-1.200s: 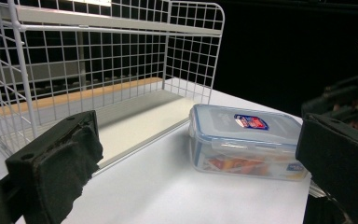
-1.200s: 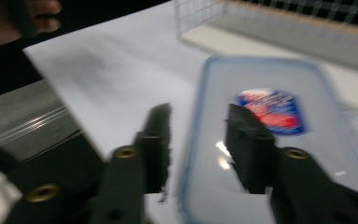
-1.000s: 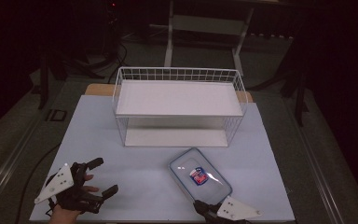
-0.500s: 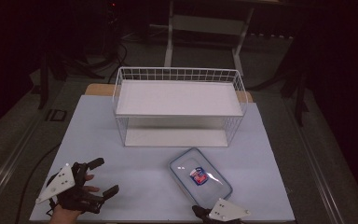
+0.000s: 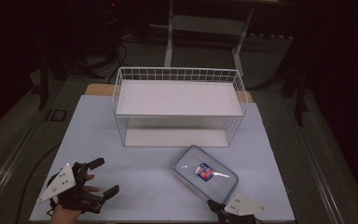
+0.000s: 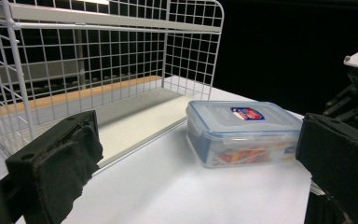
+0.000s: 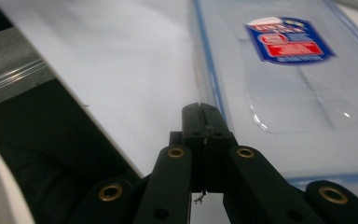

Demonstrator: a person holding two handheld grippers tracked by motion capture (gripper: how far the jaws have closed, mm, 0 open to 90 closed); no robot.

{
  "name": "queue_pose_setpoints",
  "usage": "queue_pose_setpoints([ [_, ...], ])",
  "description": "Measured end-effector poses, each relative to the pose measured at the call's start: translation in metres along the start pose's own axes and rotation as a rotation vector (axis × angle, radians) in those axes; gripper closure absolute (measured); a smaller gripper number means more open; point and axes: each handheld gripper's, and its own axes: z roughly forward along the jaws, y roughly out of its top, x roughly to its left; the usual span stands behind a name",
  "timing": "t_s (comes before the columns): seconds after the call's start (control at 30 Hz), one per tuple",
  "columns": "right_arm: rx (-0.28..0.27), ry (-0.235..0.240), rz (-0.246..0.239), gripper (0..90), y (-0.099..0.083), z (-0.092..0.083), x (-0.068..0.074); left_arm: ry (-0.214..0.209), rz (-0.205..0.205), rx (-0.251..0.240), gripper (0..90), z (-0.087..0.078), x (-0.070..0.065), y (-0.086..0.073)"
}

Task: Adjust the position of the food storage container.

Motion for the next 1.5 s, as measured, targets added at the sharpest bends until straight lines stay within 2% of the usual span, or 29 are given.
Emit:
queue_pose_setpoints([
  [0.27,-0.005,-0.077,0.049,90.0,-0.008,-0.011,-0.024,-0.003,-0.003,0.003,0.0,0.002,-0.001,-0.001],
  [0.33,-0.006,-0.082,0.056,90.0,-0.009,-0.011,-0.027,-0.004,-0.003,0.003,0.0,0.002,-0.001,-0.001],
  [0.37,-0.009,-0.104,0.066,90.0,-0.01,-0.013,-0.033,-0.004,-0.004,0.003,0.0,0.002,0.0,-0.001],
  [0.5,-0.014,-0.14,0.085,90.0,-0.013,-0.017,-0.043,-0.005,-0.006,0.002,0.0,0.002,0.0,-0.001],
  [0.83,-0.019,-0.223,0.1,90.0,-0.014,-0.017,-0.066,-0.008,-0.005,0.008,0.0,0.003,-0.001,-0.001],
  [0.93,-0.018,-0.234,0.102,90.0,-0.014,-0.017,-0.071,-0.008,-0.004,0.01,0.0,0.004,-0.001,-0.001],
  [0.97,-0.016,-0.252,0.096,90.0,-0.013,-0.016,-0.076,-0.009,-0.005,0.009,0.0,0.004,-0.001,-0.001],
  [1.1,-0.017,-0.27,0.095,90.0,-0.013,-0.015,-0.084,-0.01,-0.008,0.01,0.0,0.004,0.0,-0.001],
  [1.23,-0.022,-0.298,0.11,90.0,-0.013,-0.014,-0.092,-0.011,-0.011,0.011,0.0,0.004,-0.001,-0.002],
  [1.37,-0.014,-0.307,0.123,90.0,-0.013,-0.011,-0.098,-0.014,-0.009,0.014,0.0,0.005,-0.001,-0.002],
  [1.4,-0.017,-0.301,0.127,90.0,-0.012,-0.011,-0.099,-0.014,-0.007,0.014,0.0,0.005,-0.001,-0.002],
  [1.5,-0.041,-0.323,0.119,90.0,-0.007,-0.015,-0.104,-0.014,-0.007,0.015,0.0,0.005,-0.001,-0.002],
])
